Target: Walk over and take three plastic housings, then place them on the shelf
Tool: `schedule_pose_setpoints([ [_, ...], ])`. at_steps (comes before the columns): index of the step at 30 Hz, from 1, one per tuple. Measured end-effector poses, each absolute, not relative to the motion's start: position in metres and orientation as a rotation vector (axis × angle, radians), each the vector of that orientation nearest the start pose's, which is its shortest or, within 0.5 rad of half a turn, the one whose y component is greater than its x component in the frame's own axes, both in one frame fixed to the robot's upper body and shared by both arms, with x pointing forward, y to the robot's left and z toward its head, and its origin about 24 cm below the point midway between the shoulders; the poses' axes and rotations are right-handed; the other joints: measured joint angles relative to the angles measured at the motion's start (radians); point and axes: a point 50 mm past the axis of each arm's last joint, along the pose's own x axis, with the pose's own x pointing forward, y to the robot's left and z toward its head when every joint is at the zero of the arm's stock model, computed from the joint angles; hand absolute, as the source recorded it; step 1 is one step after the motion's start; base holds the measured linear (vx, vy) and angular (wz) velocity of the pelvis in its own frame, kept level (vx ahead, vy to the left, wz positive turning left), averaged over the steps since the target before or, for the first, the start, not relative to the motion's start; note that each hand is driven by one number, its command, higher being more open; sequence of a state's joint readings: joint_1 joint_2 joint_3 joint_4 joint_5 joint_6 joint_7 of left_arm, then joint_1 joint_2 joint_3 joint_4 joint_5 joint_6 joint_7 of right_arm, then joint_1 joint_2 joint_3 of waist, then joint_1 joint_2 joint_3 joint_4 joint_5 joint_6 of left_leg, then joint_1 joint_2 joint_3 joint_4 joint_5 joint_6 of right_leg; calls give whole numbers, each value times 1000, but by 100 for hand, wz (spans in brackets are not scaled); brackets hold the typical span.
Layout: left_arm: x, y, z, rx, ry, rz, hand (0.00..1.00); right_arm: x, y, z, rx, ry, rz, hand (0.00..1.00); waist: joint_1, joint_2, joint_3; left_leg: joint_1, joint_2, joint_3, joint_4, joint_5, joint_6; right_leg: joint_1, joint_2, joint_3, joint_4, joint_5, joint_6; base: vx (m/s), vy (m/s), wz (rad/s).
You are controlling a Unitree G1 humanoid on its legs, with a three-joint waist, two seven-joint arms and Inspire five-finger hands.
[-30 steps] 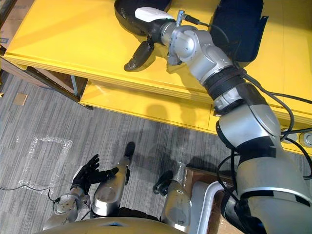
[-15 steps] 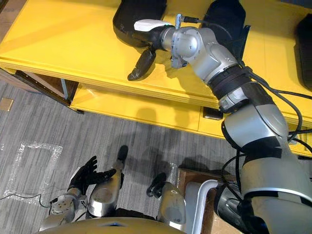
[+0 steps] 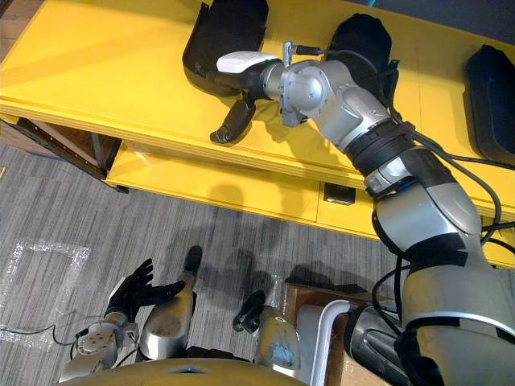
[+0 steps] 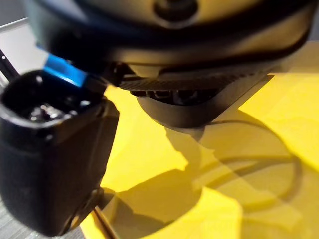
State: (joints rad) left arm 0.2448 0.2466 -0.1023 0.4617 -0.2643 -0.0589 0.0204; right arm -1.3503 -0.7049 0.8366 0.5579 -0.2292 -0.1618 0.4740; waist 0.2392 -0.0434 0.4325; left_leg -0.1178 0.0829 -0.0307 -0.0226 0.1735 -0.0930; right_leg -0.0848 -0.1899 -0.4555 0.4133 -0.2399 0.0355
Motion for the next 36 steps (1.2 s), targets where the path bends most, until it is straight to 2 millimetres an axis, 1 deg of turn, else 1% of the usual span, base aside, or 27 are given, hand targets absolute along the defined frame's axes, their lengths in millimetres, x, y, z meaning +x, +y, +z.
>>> schedule_pose_setpoints([
  [6, 145, 213, -94, 2, 651, 99, 100, 380, -101, 277, -1577, -374, 677, 100, 0, -15, -14, -3, -1, 0, -1, -1, 2, 1, 2, 0, -12, 5, 4, 0, 0, 0],
  [11, 145, 214, -94, 5, 651, 95, 100, 380, -100, 277, -1576, -393, 663, 100, -1, -19, -17, 1, -2, 0, -2, -2, 2, 8, 2, -1, -17, 6, 5, 0, 0, 0],
  [13, 145, 214, -94, 5, 652, 95, 100, 380, -99, 279, -1600, -437, 616, 100, -2, -19, -17, 6, -1, 0, -3, -2, 2, 14, 3, -2, -19, 7, 5, 0, 0, 0],
  [16, 145, 213, -95, 5, 656, 94, 100, 379, -99, 285, -1613, -548, 513, 100, -3, -18, -19, 24, 0, 2, -11, -2, 2, 30, 5, -2, -25, 8, 5, -3, -5, -1],
  [18, 142, 214, -98, 5, 673, 98, 100, 378, -98, 290, -1633, -626, 447, 100, -8, -21, -36, 26, 2, 3, -16, -2, 2, 32, 10, -1, -35, 11, 7, 0, 0, 0],
  [19, 140, 215, -100, 6, 683, 101, 100, 376, -98, 297, -1611, -693, 399, 100, -13, -23, -45, 27, 4, 4, -17, -2, 2, 36, 14, -1, -45, 15, 8, 0, 0, 0],
  [20, 140, 215, -100, 6, 684, 101, 100, 375, -98, 300, -1595, -719, 379, 100, -14, -23, -48, 27, 6, 4, -18, -2, 2, 37, 16, -1, -50, 18, 8, 16, -14, -5],
  [22, 138, 215, -102, 7, 694, 100, 100, 369, -96, 315, -1535, -820, 317, 100, -22, -23, -60, 29, 10, 11, -20, -2, 2, 38, 19, 2, -58, 24, 7, 6, -14, -8],
  [25, 137, 214, -103, 9, 703, 93, 100, 361, -99, 326, -1518, -885, 281, 100, -25, -21, -69, 59, 13, 27, -36, -2, 2, 57, 23, 16, -69, 28, 8, 3, -16, -14],
  [28, 134, 214, -105, 10, 716, 91, 100, 355, -100, 332, -1517, -913, 267, 100, -39, -21, -99, 59, 14, 30, -45, -2, 2, 58, 31, 21, -88, 35, 11, 11, -2, -6],
  [29, 133, 214, -106, 9, 721, 91, 100, 351, -102, 334, -1491, -929, 263, 100, -47, -23, -113, 61, 16, 32, -53, -1, 3, 59, 35, 21, -97, 38, 11, 30, -5, -6],
  [31, 131, 214, -108, 9, 731, 91, 100, 344, -105, 335, -1412, -953, 264, 100, -56, -23, -123, 75, 16, 39, -59, -1, 3, 70, 36, 25, -108, 41, 14, 38, -7, -8],
  [32, 127, 215, -111, 11, 750, 95, 100, 338, -110, 332, -1333, -957, 263, 100, -66, -23, -145, 75, 16, 45, -59, -4, 4, 72, 38, 28, -122, 47, 17, 39, -2, -9],
  [33, 126, 215, -112, 12, 757, 96, 100, 335, -113, 332, -1301, -958, 261, 100, -71, -24, -153, 75, 16, 49, -60, -5, 4, 72, 39, 33, -126, 50, 18, 60, 1, -13],
  [34, 123, 215, -113, 24, 769, 95, 100, 331, -118, 331, -1255, -963, 247, 100, -83, -23, -164, 76, 16, 59, -59, -6, 5, 74, 42, 40, -140, 59, 19, 43, 2, -15],
  [35, 122, 216, -114, 32, 773, 92, 100, 329, -123, 331, -1231, -963, 239, 100, -87, -22, -166, 78, 16, 66, -59, -6, 6, 76, 44, 46, -148, 64, 20, 47, 8, -22],
  [36, 121, 216, -115, 35, 777, 93, 100, 325, -135, 330, -1190, -952, 213, 100, -98, -21, -167, 86, 18, 78, -60, -7, 7, 90, 50, 52, -168, 79, 21, 19, 7, -20],
])
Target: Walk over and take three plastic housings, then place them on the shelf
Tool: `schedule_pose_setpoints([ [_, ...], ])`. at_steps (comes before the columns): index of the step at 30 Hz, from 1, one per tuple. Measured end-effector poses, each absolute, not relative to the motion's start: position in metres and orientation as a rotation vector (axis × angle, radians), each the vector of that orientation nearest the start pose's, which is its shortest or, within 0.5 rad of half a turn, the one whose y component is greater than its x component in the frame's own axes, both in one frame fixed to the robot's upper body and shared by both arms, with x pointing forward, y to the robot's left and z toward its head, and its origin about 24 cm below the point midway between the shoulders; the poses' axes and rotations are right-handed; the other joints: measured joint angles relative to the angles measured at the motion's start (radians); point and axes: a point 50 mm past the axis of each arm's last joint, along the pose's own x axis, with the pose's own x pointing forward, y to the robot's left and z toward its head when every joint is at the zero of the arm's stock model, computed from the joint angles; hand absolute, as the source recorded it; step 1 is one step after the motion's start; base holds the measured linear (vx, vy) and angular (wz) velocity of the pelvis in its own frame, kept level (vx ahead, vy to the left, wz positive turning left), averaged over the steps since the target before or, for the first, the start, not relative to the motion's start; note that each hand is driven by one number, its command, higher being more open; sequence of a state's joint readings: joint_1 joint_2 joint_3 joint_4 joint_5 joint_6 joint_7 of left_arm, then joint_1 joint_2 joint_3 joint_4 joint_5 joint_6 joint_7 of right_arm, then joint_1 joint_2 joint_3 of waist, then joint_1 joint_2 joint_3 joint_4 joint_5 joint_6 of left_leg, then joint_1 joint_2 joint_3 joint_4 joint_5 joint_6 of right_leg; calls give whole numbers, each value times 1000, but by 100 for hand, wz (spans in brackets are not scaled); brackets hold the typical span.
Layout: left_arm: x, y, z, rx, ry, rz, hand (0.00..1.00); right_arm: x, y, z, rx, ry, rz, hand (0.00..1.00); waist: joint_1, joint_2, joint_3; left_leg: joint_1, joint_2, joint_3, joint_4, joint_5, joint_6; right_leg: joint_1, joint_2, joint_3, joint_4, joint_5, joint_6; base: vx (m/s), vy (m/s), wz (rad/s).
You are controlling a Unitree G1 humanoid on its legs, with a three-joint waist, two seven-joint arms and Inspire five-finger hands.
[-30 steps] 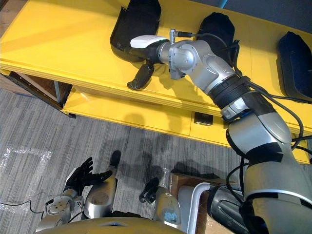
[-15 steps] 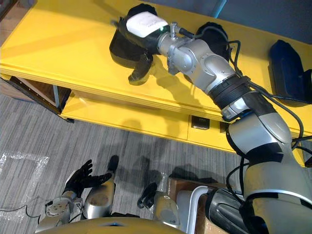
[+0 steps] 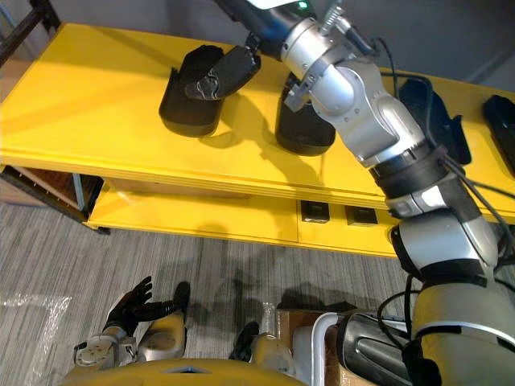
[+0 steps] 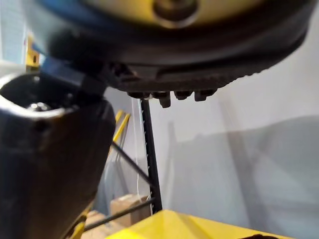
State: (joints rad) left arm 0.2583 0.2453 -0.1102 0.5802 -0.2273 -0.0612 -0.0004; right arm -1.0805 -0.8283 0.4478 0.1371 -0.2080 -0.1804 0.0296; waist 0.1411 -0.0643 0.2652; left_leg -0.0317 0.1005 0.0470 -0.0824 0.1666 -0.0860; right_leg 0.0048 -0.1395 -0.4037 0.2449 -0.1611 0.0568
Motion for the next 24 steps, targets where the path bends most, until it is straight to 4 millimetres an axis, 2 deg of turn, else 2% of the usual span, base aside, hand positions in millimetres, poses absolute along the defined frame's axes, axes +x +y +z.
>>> schedule_pose_setpoints([
  [1, 119, 217, -116, 35, 785, 101, 100, 325, -143, 328, -1158, -934, 194, 100, -14, -1, -2, 8, 1, 5, 0, -2, 2, 11, 3, 5, -14, 8, 2, 2, 21, -23],
  [3, 111, 218, -122, 35, 820, 116, 100, 323, -177, 315, -1077, -853, 110, 100, -38, 3, -36, 10, 4, 30, -1, -10, 8, 12, 7, 26, -47, 29, 8, -24, 26, -26],
  [4, 109, 218, -123, 33, 827, 120, 100, 321, -187, 312, -1053, -835, 84, 100, -41, 5, -44, 11, 5, 38, -1, -12, 10, 13, 8, 32, -56, 35, 10, -7, 21, -35],
  [5, 106, 218, -125, 26, 838, 128, 100, 317, -206, 307, -976, -808, 34, 100, -47, 9, -55, 16, 5, 55, -2, -15, 13, 14, 11, 50, -72, 50, 11, -1, 24, -33],
  [6, 105, 218, -126, 24, 840, 136, 100, 314, -214, 304, -938, -799, 11, 100, -53, 11, -57, 20, 6, 64, -2, -17, 14, 16, 13, 58, -79, 56, 13, -17, 38, -43],
  [7, 102, 218, -128, 10, 847, 154, 100, 305, -234, 298, -849, -779, -40, 100, -72, 16, -62, 27, 5, 82, -3, -20, 18, 21, 14, 74, -95, 69, 15, -27, 37, -34],
  [8, 101, 218, -128, 3, 848, 164, 100, 301, -241, 296, -822, -774, -60, 100, -78, 17, -63, 30, 5, 90, -4, -22, 19, 21, 15, 82, -100, 73, 15, -37, 31, -41],
  [10, 93, 219, -132, -11, 876, 189, 100, 288, -262, 279, -639, -746, -101, 100, -107, 26, -86, 42, 8, 123, -6, -32, 19, 25, 20, 107, -126, 88, 19, -28, 27, -41],
  [14, 88, 217, -136, -34, 892, 220, 100, 272, -274, 250, -344, -746, -89, 100, -147, 39, -124, 53, 14, 152, -7, -41, 17, 28, 26, 134, -144, 99, 20, 15, 2, -25],
  [15, 93, 213, -136, -44, 873, 219, 100, 263, -275, 235, -158, -765, -52, 100, -154, 42, -133, 60, 16, 163, -7, -45, 17, 30, 30, 142, -147, 100, 18, 15, -11, -23],
  [17, 94, 210, -136, -55, 866, 216, 100, 257, -271, 218, 24, -779, 10, 100, -166, 41, -148, 59, 16, 165, -6, -45, 16, 31, 33, 144, -156, 106, 16, 14, -6, -9],
  [24, 91, 207, -138, -77, 866, 241, 100, 251, -258, 183, 396, -796, 174, 100, -167, 30, -163, 63, 17, 173, -6, -47, 17, 34, 34, 163, -165, 117, 17, -1, 10, -3],
])
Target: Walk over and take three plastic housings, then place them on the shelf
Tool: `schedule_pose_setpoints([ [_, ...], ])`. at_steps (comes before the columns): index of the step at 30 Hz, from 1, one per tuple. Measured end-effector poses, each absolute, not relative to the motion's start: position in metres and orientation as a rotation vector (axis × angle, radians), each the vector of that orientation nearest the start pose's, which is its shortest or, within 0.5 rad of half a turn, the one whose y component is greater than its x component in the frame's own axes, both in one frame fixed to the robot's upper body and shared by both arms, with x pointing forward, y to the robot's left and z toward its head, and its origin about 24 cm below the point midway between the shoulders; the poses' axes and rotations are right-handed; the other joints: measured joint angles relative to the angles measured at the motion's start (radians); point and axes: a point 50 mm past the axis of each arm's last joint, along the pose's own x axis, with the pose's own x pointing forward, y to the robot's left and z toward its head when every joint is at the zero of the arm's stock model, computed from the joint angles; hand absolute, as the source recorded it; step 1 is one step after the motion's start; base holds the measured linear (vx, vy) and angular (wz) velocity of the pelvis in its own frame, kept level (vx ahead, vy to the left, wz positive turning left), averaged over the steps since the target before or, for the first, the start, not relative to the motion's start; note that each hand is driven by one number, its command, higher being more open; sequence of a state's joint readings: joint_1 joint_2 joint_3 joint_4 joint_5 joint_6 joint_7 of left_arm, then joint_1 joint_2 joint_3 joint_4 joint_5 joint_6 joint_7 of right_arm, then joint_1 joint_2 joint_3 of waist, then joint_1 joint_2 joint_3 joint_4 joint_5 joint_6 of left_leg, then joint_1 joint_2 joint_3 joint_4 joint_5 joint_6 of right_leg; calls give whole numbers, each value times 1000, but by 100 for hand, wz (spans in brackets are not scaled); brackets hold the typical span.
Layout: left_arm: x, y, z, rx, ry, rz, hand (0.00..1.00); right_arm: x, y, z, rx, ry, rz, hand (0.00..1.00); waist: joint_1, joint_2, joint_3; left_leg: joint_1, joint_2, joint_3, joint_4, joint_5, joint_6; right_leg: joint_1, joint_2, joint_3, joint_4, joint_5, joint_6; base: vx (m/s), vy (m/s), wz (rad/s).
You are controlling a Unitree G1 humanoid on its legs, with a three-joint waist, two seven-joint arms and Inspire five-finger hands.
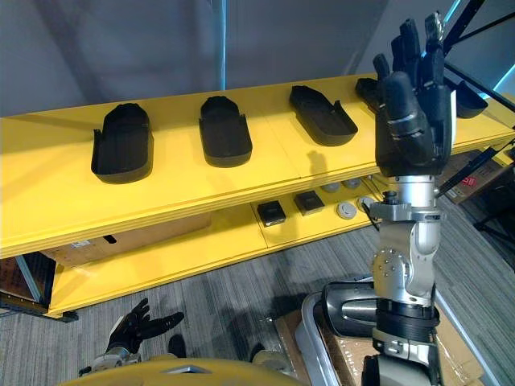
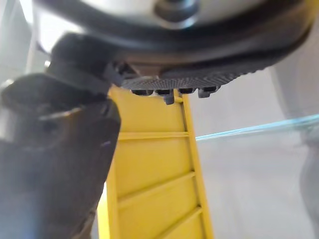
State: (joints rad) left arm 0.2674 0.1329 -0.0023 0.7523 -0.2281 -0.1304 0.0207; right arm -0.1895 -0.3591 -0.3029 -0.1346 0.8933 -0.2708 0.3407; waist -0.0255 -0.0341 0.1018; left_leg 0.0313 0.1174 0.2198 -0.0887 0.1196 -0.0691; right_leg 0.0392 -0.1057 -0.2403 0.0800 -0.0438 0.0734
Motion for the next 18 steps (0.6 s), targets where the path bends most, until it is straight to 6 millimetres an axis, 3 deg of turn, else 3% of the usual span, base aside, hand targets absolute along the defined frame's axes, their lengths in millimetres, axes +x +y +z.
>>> schedule_pose_setpoints([
  [5, 86, 211, -139, -81, 877, 264, 100, 245, -250, 163, 694, -841, 312, 100, 1, 7, -12, 11, -1, 5, 0, -9, -1, 14, 0, 5, -14, 5, 2, -14, 15, -4],
  [12, 86, 207, -139, -93, 879, 258, 100, 242, -229, 149, 949, -806, 493, 100, 0, 20, -24, 10, 0, 6, 0, -10, -3, 15, 2, 6, -19, 5, 2, 0, 0, 0],
  [15, 87, 205, -139, -95, 876, 250, 100, 241, -224, 139, 910, -730, 435, 100, 1, 20, -25, 7, -1, 5, 0, -11, -3, 15, 2, 4, -24, 5, 3, 10, 1, 2],
  [18, 87, 205, -139, -95, 876, 247, 100, 236, -227, 110, 755, -570, 200, 100, 3, 22, -26, 7, -3, 3, 0, -16, -5, 17, 1, 0, -31, 5, 3, 20, 2, 3],
])
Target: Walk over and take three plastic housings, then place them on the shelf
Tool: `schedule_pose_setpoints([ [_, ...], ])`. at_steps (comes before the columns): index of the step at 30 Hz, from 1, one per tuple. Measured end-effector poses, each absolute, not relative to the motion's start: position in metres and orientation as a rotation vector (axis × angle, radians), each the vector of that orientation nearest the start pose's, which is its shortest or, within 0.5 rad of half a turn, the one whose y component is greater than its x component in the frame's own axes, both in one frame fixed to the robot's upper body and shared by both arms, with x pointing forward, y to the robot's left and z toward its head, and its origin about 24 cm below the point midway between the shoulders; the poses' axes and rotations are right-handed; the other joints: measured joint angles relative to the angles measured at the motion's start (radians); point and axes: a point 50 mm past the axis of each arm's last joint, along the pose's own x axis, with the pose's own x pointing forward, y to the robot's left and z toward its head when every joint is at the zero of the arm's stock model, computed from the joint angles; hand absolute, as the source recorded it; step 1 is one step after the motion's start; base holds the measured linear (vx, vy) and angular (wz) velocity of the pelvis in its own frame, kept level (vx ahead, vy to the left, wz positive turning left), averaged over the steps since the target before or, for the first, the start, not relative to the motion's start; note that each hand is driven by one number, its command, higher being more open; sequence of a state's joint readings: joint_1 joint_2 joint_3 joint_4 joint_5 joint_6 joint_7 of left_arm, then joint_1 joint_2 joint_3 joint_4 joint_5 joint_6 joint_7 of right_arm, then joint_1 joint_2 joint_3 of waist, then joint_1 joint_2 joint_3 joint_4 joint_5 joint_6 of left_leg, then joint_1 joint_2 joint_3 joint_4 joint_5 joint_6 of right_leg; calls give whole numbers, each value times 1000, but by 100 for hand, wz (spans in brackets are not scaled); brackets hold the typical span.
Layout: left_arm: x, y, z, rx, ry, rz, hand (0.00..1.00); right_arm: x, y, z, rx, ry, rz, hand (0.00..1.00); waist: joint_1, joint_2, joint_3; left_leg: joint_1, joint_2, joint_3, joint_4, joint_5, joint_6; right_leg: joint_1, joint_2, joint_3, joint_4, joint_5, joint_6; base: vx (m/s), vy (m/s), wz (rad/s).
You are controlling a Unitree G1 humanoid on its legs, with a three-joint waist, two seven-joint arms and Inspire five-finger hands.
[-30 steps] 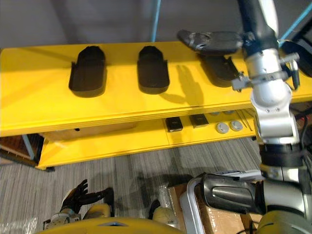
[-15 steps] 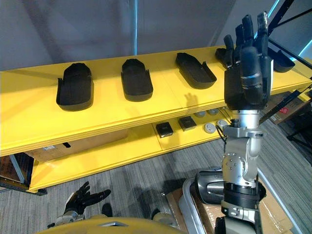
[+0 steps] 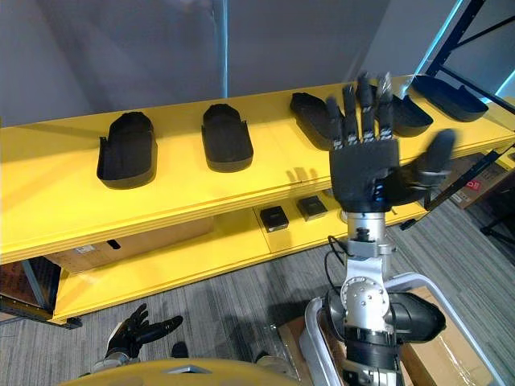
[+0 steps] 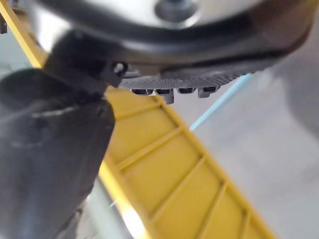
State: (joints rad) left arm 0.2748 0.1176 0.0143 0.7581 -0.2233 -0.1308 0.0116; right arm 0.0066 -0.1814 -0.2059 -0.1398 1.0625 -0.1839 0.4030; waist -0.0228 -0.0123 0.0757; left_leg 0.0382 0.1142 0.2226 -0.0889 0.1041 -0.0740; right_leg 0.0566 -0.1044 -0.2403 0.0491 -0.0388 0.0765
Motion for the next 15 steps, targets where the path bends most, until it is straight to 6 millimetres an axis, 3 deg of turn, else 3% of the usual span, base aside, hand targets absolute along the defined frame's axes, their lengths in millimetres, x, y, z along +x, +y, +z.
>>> schedule_pose_setpoints([
  [2, 87, 205, -140, -88, 879, 244, 100, 225, -234, 77, 641, -411, -24, 100, -4, 4, 0, 0, 0, 9, 0, -2, -1, -4, 0, 8, 0, 0, 0, 37, 3, -9],
  [5, 85, 202, -140, -58, 887, 220, 100, 201, -242, 45, 527, -251, -262, 100, -20, 23, -1, 5, 1, 46, 0, -10, -5, -20, 1, 44, 2, 1, 0, 50, 10, -31],
  [9, 82, 198, -143, -47, 911, 196, 100, 175, -259, 32, 354, -167, -469, 100, -70, 48, 2, 35, 1, 105, 0, -27, -12, -25, 6, 100, 5, 3, 3, 45, 20, -44],
  [15, 96, 184, -143, 7, 894, 93, 100, 156, -274, 27, 233, -119, -689, 100, -112, 53, 3, 52, 5, 177, 0, -41, -15, -57, 19, 168, 20, 5, 4, 7, 12, -37],
])
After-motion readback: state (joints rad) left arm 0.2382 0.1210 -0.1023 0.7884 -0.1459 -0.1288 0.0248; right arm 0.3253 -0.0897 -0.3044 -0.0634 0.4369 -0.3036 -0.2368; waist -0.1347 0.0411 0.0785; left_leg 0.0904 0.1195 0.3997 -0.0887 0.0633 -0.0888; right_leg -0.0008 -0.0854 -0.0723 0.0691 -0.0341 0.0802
